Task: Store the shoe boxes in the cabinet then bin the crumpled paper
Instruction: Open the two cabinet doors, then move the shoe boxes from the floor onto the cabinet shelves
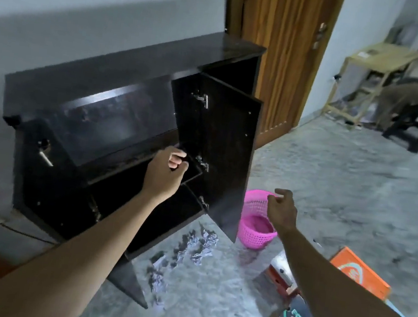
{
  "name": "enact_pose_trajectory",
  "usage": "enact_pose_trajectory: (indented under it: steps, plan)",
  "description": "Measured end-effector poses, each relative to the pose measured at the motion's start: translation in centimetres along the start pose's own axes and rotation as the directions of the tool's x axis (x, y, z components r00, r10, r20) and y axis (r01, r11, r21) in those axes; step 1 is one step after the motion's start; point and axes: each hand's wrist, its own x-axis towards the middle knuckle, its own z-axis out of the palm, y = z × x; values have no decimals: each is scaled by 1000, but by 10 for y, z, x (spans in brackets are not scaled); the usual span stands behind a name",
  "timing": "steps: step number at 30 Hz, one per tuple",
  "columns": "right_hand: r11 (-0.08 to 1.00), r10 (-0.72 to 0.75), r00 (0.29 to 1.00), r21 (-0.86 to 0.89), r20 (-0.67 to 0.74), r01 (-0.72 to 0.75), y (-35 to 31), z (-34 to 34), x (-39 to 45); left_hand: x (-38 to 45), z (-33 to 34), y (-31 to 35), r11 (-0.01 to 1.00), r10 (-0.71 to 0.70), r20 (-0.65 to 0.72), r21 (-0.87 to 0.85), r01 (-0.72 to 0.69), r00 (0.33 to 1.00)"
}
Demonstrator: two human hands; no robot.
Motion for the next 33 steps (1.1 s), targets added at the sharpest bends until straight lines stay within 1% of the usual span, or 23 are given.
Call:
enact_pose_trajectory:
  steps: [2, 4, 7, 11, 14, 17, 19, 22, 27, 30, 33]
  plan:
    - [998, 51, 998, 40, -46, -49, 23, -12, 2, -7, 41, -1, 1000, -19, 121, -10, 20, 993]
    - [994, 89, 991, 69, -102, -82, 53, -23, 5, -14, 81, -3, 999, -49, 225, 16, 47, 973]
    - [980, 181, 968, 114, -175, -163, 107, -40, 2, -26, 139, -8, 997, -78, 373, 44, 67, 925]
    - [947, 305, 921, 181, -241, -266, 168, -56, -20, -44, 192, -18, 995, -100, 507, 60, 81, 856]
    - [913, 403, 860, 209, -312, -352, 210, -68, -45, -65, 230, -30, 991, -136, 620, 98, 96, 773]
    - [869, 494, 787, 204, -369, -450, 250, -79, -70, -88, 264, -45, 985, -160, 735, 161, 60, 659]
    - [851, 524, 734, 217, -432, -479, 277, -81, -90, -104, 284, -60, 985, -156, 792, 166, 37, 590]
    - [815, 570, 681, 211, -461, -539, 323, -73, -120, -131, 313, -93, 980, -176, 858, 199, 3, 483]
    - [727, 645, 563, 187, -517, -661, 420, -53, -152, -171, 369, -164, 971, -203, 900, 236, -38, 386]
    - [698, 668, 516, 211, -536, -685, 480, -48, -151, -189, 417, -205, 970, -210, 910, 240, -40, 357]
    - [686, 682, 492, 242, -541, -686, 549, -43, -137, -209, 471, -241, 969, -216, 910, 245, -38, 354]
